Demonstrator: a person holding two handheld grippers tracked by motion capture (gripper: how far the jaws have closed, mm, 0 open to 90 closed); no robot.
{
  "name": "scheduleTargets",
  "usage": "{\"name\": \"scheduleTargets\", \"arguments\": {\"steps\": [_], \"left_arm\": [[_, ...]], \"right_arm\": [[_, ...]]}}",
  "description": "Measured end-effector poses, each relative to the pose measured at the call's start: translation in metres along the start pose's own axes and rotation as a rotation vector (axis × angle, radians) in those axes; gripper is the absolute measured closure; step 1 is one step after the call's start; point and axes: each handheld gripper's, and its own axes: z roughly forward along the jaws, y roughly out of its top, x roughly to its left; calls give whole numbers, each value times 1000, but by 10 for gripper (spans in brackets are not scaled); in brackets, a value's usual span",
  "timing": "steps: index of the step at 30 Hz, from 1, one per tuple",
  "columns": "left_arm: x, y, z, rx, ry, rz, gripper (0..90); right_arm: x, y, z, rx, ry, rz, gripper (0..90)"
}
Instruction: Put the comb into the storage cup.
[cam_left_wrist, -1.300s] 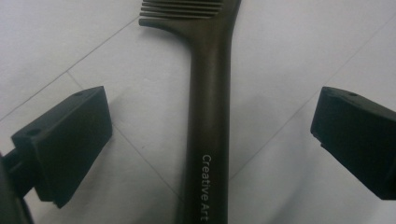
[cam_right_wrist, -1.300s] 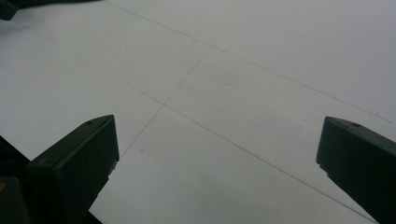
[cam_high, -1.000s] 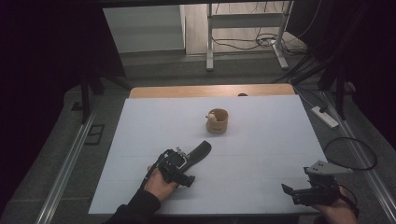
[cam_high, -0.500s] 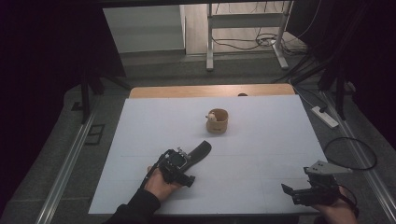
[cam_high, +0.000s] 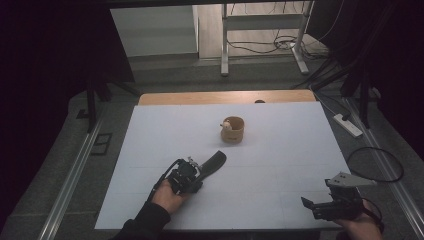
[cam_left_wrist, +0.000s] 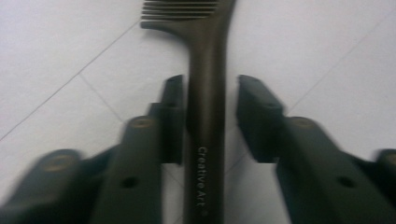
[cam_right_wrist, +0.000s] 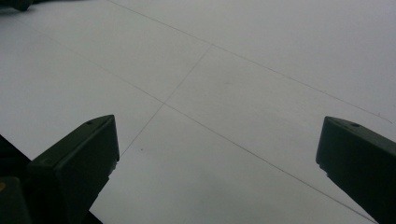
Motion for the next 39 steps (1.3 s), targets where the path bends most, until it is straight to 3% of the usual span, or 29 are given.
{"name": "scheduleTargets", "arguments": {"steps": [6, 18, 39], "left_arm": [[2, 1, 0, 3, -12, -18, 720], [10, -2, -4, -23, -82, -72, 722], [9, -6, -24, -160, -133, -70, 721]], "right_arm": [[0, 0, 0, 4, 0, -3, 0], [0, 0, 0, -1, 0, -3, 0], [0, 0, -1, -4, 1, -3, 0]]}}
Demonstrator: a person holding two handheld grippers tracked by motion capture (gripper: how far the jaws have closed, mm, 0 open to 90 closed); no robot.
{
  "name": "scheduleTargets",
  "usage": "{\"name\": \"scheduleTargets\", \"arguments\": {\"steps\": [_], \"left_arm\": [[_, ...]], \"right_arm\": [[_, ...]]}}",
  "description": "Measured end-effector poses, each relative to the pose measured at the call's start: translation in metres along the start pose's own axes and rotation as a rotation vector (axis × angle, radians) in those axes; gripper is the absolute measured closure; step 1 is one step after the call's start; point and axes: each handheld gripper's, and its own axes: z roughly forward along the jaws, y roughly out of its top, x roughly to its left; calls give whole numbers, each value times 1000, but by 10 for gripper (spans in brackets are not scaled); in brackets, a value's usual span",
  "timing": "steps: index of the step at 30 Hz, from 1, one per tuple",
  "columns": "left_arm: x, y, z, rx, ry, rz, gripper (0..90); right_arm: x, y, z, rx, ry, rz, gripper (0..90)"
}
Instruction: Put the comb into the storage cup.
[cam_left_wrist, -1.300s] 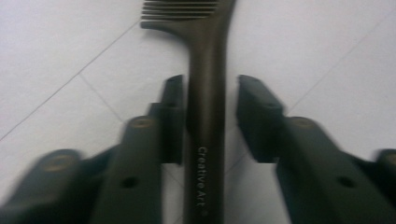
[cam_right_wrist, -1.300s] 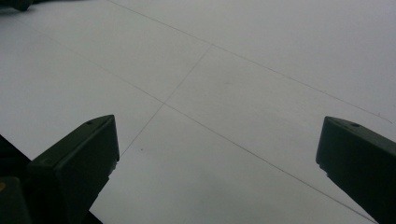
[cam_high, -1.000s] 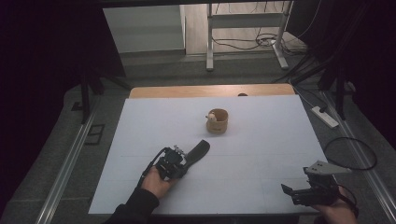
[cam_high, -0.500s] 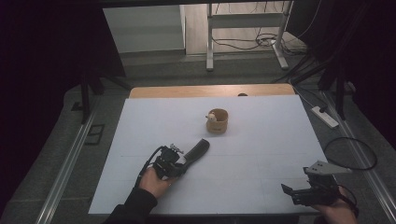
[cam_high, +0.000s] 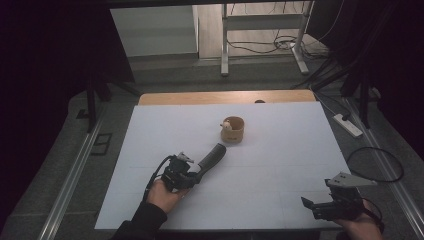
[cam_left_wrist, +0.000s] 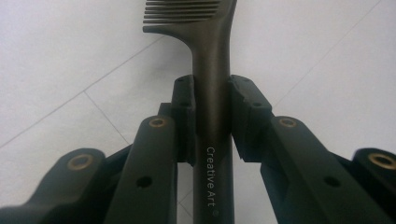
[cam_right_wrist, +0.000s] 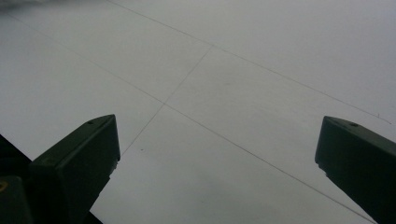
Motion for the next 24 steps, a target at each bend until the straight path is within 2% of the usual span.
{"name": "scheduleTargets", "arguments": {"steps": [8, 24], "left_arm": [[-8, -2, -8, -53, 23, 43, 721], [-15, -5, -21, -125, 0, 57, 721]], "right_arm": [[0, 0, 0, -1, 0, -2, 0], [0, 0, 0, -4, 1, -1, 0]]}}
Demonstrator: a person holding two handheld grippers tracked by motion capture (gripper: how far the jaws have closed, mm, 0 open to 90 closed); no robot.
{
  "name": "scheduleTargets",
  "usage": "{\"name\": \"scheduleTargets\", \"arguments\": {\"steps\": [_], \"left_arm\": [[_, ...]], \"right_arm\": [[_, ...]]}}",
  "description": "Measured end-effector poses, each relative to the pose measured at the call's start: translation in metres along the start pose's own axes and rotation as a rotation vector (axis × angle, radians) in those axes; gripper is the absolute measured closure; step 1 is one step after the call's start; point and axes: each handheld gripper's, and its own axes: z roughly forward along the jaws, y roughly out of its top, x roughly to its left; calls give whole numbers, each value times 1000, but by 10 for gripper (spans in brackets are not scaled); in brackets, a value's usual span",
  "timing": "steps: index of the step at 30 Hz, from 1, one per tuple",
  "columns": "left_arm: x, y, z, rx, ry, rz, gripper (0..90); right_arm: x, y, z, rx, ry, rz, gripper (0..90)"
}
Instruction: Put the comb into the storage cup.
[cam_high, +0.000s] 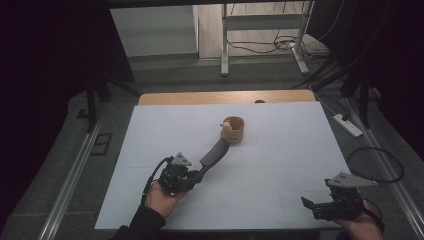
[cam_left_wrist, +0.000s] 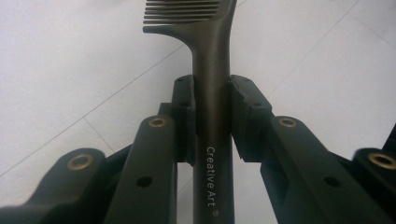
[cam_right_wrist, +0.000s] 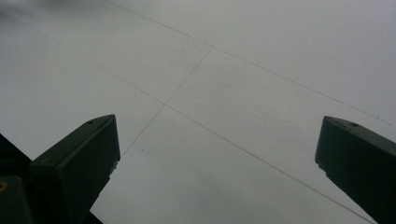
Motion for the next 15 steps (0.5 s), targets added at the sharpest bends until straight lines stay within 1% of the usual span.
{"name": "scheduleTargets", "arguments": {"steps": [6, 15], "left_arm": [[-3, -1, -4, -23, -1, 9, 721], [-7, -4, -13, -52, -8, 0, 721]], "right_arm": [[0, 0, 0, -3, 3, -2, 0], [0, 0, -1, -9, 19, -4, 0]]}}
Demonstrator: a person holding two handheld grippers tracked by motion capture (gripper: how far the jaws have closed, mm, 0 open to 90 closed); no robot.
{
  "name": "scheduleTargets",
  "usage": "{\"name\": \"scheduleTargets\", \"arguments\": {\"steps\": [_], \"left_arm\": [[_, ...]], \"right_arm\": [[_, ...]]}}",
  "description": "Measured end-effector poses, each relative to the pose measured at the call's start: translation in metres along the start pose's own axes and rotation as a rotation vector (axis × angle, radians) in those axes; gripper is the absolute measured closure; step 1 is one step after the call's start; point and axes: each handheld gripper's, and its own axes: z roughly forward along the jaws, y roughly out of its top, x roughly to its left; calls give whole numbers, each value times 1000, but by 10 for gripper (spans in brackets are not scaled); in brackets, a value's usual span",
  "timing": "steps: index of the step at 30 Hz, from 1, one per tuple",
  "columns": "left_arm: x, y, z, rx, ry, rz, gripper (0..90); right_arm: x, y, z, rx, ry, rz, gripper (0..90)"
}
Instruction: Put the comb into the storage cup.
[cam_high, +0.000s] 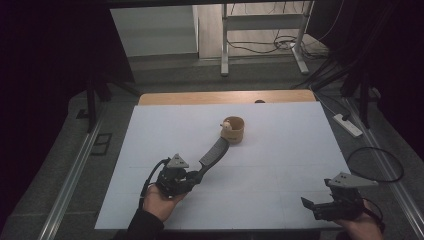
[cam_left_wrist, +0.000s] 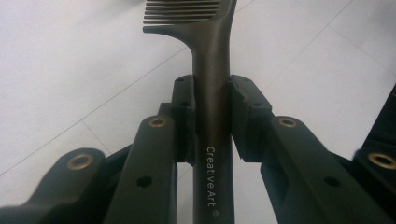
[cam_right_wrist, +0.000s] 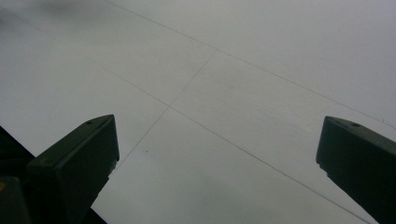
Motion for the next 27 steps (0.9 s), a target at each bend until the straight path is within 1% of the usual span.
{"name": "scheduleTargets", "arguments": {"steps": [7, 10, 13, 18, 22, 24, 27], "left_arm": [[-4, -3, -9, -24, 9, -1, 721], [-7, -6, -13, -33, 7, -3, 721], [-9, -8, -16, -42, 9, -3, 721], [-14, -11, -21, -63, 15, 1, 721], [-18, -13, -24, -80, 18, 5, 721], [-19, -14, -24, -79, 16, 10, 721], [-23, -15, -24, -80, 15, 15, 721]], "right_arm": [[0, 1, 0, -9, -2, -12, 0], [1, 1, 0, -21, -3, -37, 0], [2, 2, 0, -34, -2, -52, 0], [3, 4, 0, -55, 0, -56, 0], [5, 6, 0, -68, 5, -71, 0], [5, 8, 1, -67, 6, -77, 0], [6, 10, 2, -61, 12, -69, 0]]}}
